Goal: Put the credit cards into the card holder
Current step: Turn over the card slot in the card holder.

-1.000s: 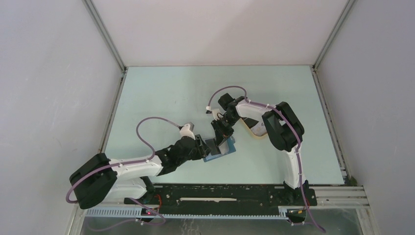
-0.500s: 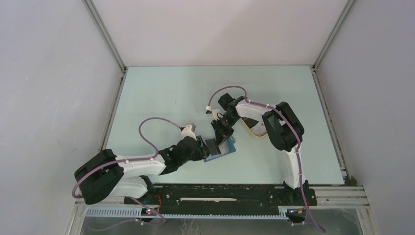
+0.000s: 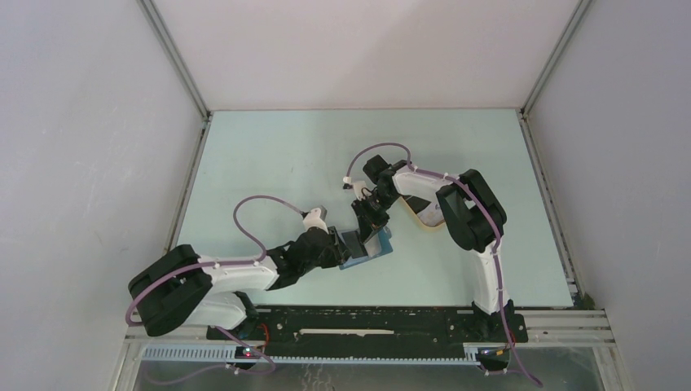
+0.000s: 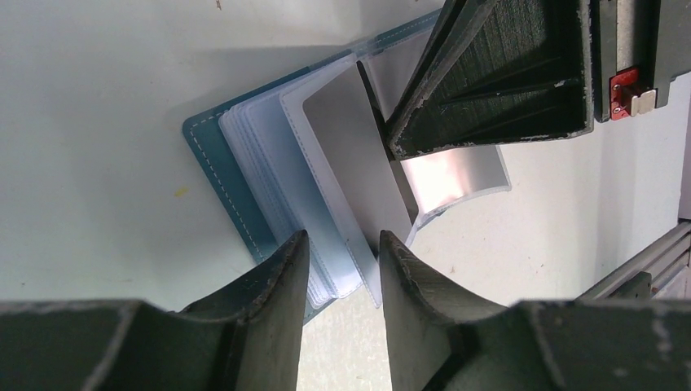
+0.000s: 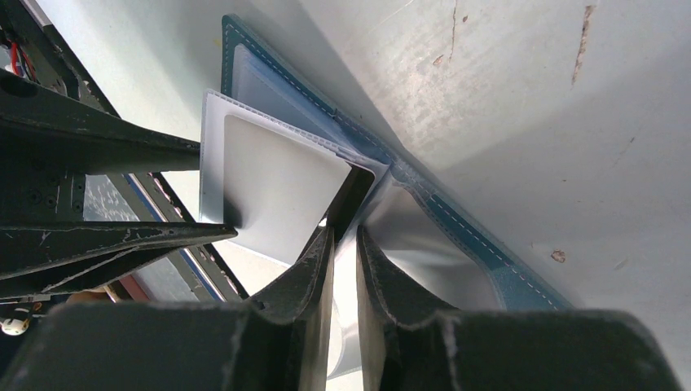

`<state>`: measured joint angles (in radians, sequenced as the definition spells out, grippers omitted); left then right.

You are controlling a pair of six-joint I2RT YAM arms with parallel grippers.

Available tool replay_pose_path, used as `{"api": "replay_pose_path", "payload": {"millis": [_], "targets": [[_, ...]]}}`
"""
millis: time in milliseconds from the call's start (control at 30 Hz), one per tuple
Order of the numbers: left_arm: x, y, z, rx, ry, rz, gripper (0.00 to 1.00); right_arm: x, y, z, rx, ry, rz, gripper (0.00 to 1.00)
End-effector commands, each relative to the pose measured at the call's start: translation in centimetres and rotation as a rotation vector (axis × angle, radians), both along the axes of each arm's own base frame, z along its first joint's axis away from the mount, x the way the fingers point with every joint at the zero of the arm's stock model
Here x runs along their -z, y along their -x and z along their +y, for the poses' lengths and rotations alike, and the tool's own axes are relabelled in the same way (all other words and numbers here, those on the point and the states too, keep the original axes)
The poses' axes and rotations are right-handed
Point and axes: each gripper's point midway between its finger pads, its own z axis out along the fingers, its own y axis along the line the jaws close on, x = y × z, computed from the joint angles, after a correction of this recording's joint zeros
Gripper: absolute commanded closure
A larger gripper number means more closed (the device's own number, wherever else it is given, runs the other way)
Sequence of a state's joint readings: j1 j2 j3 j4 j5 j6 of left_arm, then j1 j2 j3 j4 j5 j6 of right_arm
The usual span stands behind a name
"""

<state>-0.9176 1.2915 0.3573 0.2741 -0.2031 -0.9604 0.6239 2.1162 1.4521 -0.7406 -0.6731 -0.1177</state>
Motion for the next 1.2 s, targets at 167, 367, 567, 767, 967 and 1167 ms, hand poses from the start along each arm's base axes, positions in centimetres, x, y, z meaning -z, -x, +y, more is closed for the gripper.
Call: {"api": "replay_pose_path", "payload": {"millis": [167, 367, 567, 767, 967, 1167], "targets": [[-3.1, -0.9, -0.2, -0.015, 0.04, -0.06, 0.56, 0.3, -0.3, 0.5, -0.016, 0.003, -0.01, 0.76], [-3.5, -1.0, -0.3, -0.009, 0.048, -0.068, 0.56, 0.3, -0.3, 0.5, -0.016, 0.003, -0.01, 0.76], [-3.1, -1.3, -1.1, -0.002, 0.05, -0.061, 0.56, 0.3, -0.3, 0.5, -0.016, 0.002, -0.01, 0.76], [-2.9, -1.6, -1.9, 0.011, 0.054, -0.056, 0.57, 0.3, -0.2, 0.5, -0.017, 0.0, -0.008, 0.76], [-3.1, -1.6, -2.1, 0.017, 0.062, -0.058, 0.59, 0.2, -0.2, 0.6, -0.02, -0.004, -0.006, 0.76], [-3.2, -1.4, -1.7, 0.015, 0.054, -0.055, 0.59, 0.1, -0.2, 0.6, -0.02, -0.006, -0.007, 0.76]]}}
